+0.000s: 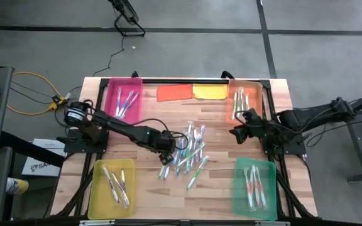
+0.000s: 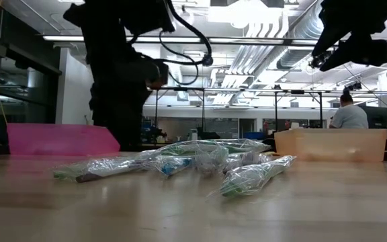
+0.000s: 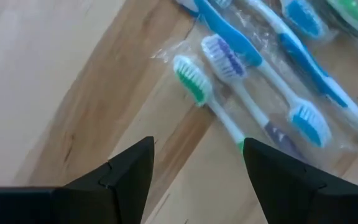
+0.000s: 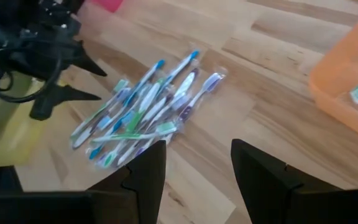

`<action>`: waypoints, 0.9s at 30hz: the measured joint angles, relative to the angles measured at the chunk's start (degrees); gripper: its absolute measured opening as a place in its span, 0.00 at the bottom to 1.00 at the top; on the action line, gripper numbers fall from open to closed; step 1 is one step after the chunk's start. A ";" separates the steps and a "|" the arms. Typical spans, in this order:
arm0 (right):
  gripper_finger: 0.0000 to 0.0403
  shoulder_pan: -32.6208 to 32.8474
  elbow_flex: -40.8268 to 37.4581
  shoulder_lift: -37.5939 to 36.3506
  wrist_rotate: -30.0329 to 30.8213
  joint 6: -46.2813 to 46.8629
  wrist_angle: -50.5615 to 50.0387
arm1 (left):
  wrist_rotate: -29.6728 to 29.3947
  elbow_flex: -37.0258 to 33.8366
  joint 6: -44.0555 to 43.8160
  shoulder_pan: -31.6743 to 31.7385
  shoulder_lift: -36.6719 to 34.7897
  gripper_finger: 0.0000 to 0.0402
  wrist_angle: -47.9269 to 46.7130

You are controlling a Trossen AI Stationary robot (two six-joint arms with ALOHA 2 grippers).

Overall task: Pick & Place Toothbrushes
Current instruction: Put the green toothbrush into the orange bin

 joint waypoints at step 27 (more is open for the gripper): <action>0.43 10.16 -0.02 2.61 6.64 5.46 -0.06 | 1.26 0.17 -0.39 0.00 2.03 0.60 3.11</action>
